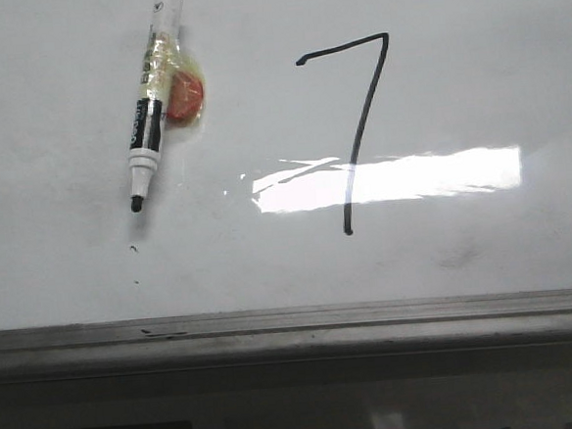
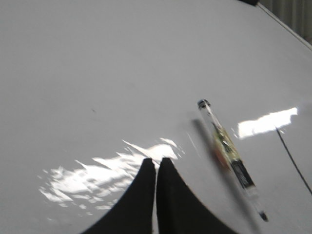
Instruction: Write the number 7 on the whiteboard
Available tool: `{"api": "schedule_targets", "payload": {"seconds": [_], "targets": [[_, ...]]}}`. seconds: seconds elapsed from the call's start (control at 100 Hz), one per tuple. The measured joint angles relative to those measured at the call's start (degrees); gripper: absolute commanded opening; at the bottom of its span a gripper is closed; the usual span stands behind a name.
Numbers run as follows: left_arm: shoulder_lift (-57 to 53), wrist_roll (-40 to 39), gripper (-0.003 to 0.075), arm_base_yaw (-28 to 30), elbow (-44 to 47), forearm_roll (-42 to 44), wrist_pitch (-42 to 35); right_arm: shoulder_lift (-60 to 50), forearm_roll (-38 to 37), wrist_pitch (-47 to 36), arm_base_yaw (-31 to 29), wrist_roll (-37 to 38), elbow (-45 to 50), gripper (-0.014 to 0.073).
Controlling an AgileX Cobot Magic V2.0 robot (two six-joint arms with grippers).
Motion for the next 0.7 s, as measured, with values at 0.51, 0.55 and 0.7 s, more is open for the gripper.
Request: {"api": "schedule_targets", "payload": {"seconds": [0.51, 0.55, 0.7], "targets": [[-14.4, -22.5, -0.0020, 27.2, 0.0, 12.2, 42.8, 0.0, 0.0, -0.1, 0.0, 0.0, 0.0, -0.0064], [-14.4, -23.4, -0.0020, 27.6, 0.0, 12.2, 43.5, 0.0, 0.0, -0.1, 0.0, 0.0, 0.0, -0.0064], [-14.4, -24.4, -0.0020, 27.8, -0.1, 12.2, 43.6, 0.0, 0.0, -0.1, 0.0, 0.0, 0.0, -0.0064]]}}
